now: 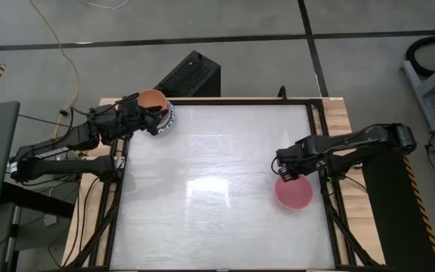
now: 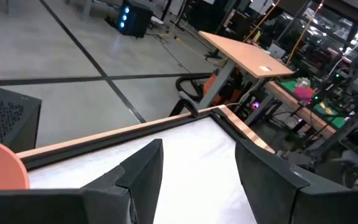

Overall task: Nest bowls inside each other
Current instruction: Stack the pink bowl on top of the brown bowl

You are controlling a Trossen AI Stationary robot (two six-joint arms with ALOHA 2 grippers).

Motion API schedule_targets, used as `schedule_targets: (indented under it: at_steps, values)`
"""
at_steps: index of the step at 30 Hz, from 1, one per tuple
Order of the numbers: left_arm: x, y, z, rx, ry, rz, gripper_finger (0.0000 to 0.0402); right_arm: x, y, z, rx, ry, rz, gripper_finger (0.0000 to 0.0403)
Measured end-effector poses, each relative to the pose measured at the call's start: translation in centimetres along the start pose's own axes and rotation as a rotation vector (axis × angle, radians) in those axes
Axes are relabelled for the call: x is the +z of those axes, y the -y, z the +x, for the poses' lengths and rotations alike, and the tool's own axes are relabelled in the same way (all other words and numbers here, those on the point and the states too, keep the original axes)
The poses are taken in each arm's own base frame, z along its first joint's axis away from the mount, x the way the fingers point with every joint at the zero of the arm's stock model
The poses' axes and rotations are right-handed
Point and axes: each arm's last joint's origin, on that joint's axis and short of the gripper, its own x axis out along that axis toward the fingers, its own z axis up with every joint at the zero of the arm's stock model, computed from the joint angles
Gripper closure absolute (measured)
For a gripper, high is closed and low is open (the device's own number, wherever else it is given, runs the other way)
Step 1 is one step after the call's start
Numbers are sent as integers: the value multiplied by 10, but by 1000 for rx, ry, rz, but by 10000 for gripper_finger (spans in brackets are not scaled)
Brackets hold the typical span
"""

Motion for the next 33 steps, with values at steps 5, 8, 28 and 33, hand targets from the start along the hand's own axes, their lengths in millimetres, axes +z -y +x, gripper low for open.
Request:
schedule_targets:
  at_steps: [5,8,28,33]
  values:
    - [0,0,0,1,-1,-3,212,3,-5,8,-49,-31,59,239]
    - [0,0,0,-1,-2,-17,212,5,-12,15,-60,-63,55,302]
    - [10,-10,-31,81,97,-15,212,149,-102,-59,264,308,-101,396]
    - [10,-14,-38,101,92,-13,212,212,-147,-101,334,465,-263,396]
